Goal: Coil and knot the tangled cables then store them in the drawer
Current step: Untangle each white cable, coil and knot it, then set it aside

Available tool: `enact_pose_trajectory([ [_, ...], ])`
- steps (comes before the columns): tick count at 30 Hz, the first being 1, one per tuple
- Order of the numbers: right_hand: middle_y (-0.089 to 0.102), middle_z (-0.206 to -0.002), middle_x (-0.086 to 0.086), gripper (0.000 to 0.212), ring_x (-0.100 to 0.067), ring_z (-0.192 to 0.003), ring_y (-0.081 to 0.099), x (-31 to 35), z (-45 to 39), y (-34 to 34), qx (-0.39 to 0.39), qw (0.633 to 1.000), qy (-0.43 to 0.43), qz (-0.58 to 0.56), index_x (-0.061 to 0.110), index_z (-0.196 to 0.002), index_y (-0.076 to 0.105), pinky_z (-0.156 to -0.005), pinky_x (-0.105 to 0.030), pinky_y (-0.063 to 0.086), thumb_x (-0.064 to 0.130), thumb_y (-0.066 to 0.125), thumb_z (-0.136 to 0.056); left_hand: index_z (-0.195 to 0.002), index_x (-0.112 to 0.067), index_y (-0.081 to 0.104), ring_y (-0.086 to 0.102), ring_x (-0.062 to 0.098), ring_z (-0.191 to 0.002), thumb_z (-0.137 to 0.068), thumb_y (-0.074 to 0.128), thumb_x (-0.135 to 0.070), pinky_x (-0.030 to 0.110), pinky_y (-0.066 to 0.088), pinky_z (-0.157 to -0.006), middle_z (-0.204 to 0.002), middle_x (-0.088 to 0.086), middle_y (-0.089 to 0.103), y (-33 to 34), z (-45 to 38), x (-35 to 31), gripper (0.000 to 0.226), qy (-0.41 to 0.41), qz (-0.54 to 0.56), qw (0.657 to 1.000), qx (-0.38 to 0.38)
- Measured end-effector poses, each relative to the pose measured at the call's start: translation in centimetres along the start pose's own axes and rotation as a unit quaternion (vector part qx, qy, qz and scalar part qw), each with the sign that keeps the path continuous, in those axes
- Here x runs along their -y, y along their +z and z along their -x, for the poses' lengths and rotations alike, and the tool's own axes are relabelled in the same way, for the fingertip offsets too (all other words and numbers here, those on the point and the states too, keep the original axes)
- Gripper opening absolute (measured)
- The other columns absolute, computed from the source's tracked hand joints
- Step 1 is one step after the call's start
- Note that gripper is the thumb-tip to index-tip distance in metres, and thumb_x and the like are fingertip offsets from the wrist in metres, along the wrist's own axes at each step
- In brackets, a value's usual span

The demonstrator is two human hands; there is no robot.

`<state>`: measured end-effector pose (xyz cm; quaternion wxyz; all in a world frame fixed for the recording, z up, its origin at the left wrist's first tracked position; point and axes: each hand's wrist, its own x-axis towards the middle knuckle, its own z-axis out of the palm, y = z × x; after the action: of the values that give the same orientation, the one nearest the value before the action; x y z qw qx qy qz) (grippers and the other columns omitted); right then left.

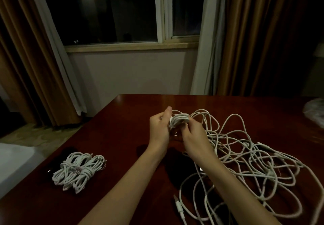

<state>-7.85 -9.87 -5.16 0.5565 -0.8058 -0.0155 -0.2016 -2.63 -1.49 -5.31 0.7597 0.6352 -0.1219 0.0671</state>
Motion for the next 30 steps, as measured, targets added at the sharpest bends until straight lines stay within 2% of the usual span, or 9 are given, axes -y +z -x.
enact_pose_trajectory([
  [3,0.058,-0.079,0.010,0.017,-0.007,-0.071,0.057,0.1,0.6,0.4,0.004,0.989,-0.024,0.144,0.018,-0.097,0.054,-0.063,-0.025,0.045,0.022,0.038,-0.102,-0.059,-0.007,0.051,0.041,0.010,-0.048,-0.100,0.048,-0.022,0.026,0.034,-0.049,-0.051,0.001,0.045,-0.3,-0.3,0.4,0.044,0.031,-0.067,0.996,-0.041],
  [5,0.055,-0.075,0.005,0.021,-0.014,-0.068,0.054,0.1,0.8,0.5,0.017,0.973,-0.032,0.228,0.018,-0.090,0.051,-0.060,-0.030,0.037,0.024,0.035,-0.102,-0.051,-0.011,0.044,0.035,0.009,-0.044,-0.100,0.049,-0.020,0.028,0.030,-0.049,-0.045,-0.004,0.040,-0.7,-0.5,0.6,0.050,0.078,-0.126,0.988,-0.050],
  [9,0.055,-0.073,0.004,0.026,-0.013,-0.066,0.053,0.4,1.0,0.3,0.047,0.961,-0.048,0.268,0.018,-0.084,0.054,-0.057,-0.026,0.034,0.024,0.037,-0.102,-0.044,-0.018,0.036,0.034,0.008,-0.037,-0.099,0.050,-0.017,0.019,0.023,-0.043,-0.035,-0.009,0.036,-1.2,-0.8,1.0,0.057,0.136,-0.206,0.967,-0.058],
  [14,0.059,-0.083,0.001,0.021,-0.016,-0.074,0.056,0.5,1.9,0.5,0.087,0.938,-0.081,0.326,0.016,-0.087,0.057,-0.066,-0.027,0.041,0.024,0.043,-0.100,-0.042,-0.027,0.030,0.042,0.006,-0.037,-0.098,0.053,-0.013,0.013,0.030,-0.043,-0.034,-0.010,0.038,-2.0,-1.0,0.9,0.062,0.205,-0.292,0.933,-0.058],
  [19,0.059,-0.078,0.002,0.028,-0.012,-0.068,0.056,0.5,1.5,0.4,0.059,0.932,-0.139,0.331,0.010,-0.080,0.064,-0.069,-0.029,0.050,0.022,0.048,-0.099,-0.046,-0.029,0.034,0.042,0.009,-0.035,-0.097,0.056,-0.018,0.014,0.032,-0.042,-0.037,-0.014,0.030,-3.2,-2.0,1.3,0.056,0.265,-0.407,0.874,-0.031],
  [21,0.064,-0.082,0.001,0.023,-0.012,-0.073,0.060,0.5,1.4,0.1,0.058,0.925,-0.148,0.346,0.012,-0.087,0.070,-0.072,-0.030,0.053,0.024,0.053,-0.097,-0.048,-0.022,0.047,0.038,0.009,-0.034,-0.095,0.056,-0.022,0.016,0.028,-0.043,-0.039,-0.012,0.037,-3.3,-2.1,1.8,0.049,0.278,-0.443,0.852,-0.016],
  [22,0.067,-0.084,0.001,0.020,-0.011,-0.075,0.062,0.6,1.2,-0.1,0.056,0.924,-0.154,0.345,0.014,-0.091,0.071,-0.074,-0.030,0.054,0.025,0.056,-0.096,-0.050,-0.017,0.055,0.043,0.011,-0.036,-0.094,0.054,-0.026,0.024,0.032,-0.044,-0.041,-0.008,0.044,-3.2,-2.1,2.0,0.045,0.284,-0.451,0.846,-0.007],
  [27,0.065,-0.082,0.016,0.007,0.004,-0.072,0.060,1.2,0.2,-2.0,0.051,0.953,-0.139,0.264,0.023,-0.092,0.070,-0.063,-0.007,0.045,0.027,0.071,-0.086,-0.066,-0.016,0.073,0.055,0.017,-0.045,-0.095,0.045,-0.034,0.031,0.042,-0.047,-0.051,0.002,0.062,-3.1,-2.2,1.9,0.043,0.279,-0.394,0.870,0.097],
  [30,0.064,-0.077,0.015,0.016,0.005,-0.071,0.061,1.5,-0.5,-2.8,0.066,0.971,-0.115,0.199,0.025,-0.075,0.061,-0.062,-0.009,0.046,0.029,0.076,-0.080,-0.056,-0.030,0.063,0.053,0.013,-0.043,-0.098,0.052,-0.019,0.024,0.036,-0.046,-0.046,-0.005,0.058,-3.1,-1.9,1.4,0.045,0.235,-0.329,0.903,0.145],
])
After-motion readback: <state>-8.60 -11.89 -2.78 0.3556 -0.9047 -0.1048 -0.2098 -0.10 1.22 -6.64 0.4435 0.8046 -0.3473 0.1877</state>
